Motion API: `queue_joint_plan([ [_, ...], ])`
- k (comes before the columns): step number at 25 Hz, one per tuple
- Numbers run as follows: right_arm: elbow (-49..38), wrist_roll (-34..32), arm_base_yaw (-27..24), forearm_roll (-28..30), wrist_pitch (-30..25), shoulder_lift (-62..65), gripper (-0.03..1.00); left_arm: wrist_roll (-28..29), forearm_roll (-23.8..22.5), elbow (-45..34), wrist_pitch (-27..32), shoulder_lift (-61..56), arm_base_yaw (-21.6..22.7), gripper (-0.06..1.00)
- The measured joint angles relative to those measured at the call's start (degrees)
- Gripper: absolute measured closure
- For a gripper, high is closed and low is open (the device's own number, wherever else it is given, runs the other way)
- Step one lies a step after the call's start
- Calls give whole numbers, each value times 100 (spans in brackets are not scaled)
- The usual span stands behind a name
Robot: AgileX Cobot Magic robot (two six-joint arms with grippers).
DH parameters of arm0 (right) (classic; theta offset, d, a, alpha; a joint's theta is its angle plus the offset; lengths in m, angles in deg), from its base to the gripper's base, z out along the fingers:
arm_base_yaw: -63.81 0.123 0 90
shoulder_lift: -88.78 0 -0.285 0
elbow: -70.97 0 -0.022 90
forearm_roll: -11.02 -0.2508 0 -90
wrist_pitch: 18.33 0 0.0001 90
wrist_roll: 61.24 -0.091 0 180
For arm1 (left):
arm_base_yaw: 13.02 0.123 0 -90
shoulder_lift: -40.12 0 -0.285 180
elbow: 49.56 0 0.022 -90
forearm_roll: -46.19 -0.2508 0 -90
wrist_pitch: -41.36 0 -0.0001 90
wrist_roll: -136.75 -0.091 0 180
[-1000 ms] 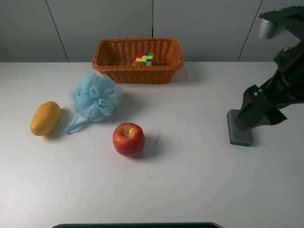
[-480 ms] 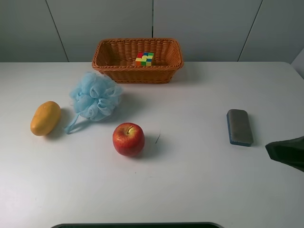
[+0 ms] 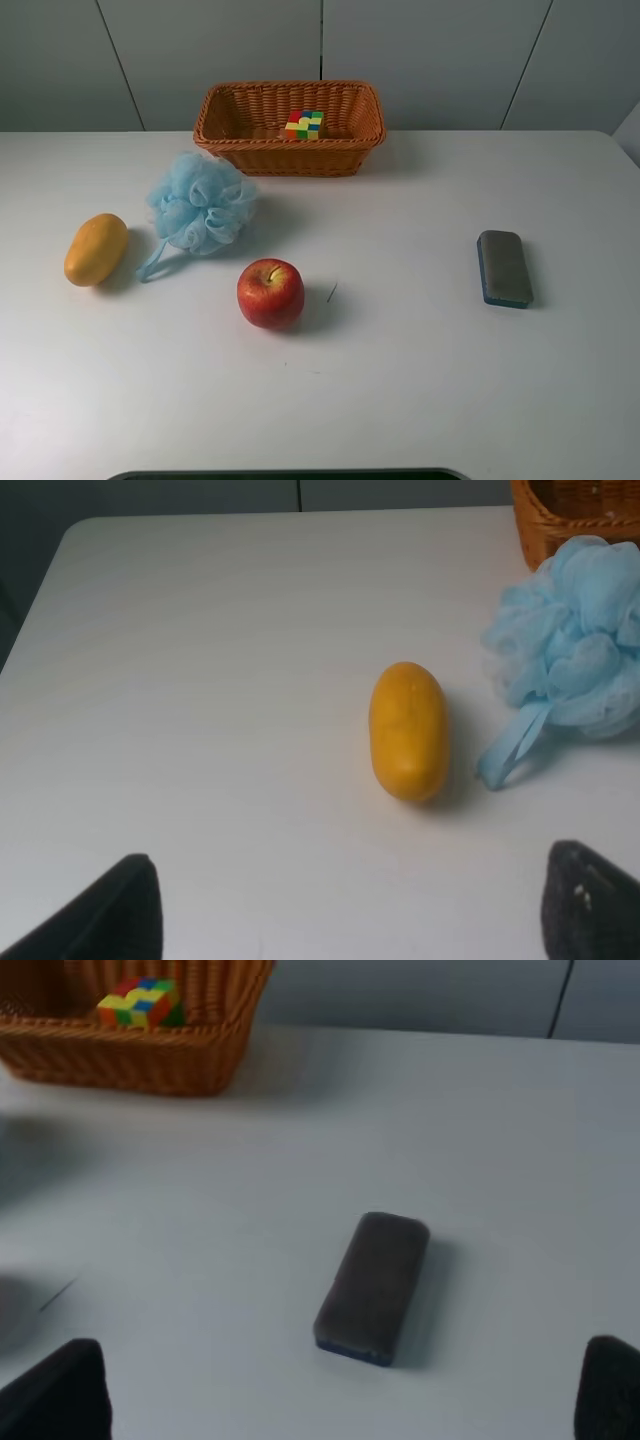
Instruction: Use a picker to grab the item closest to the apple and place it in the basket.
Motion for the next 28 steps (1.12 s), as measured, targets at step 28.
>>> queue_joint_plan([
  [28, 0, -23, -249, 0, 10, 25, 27, 0, 0, 0, 0, 0, 0, 22],
])
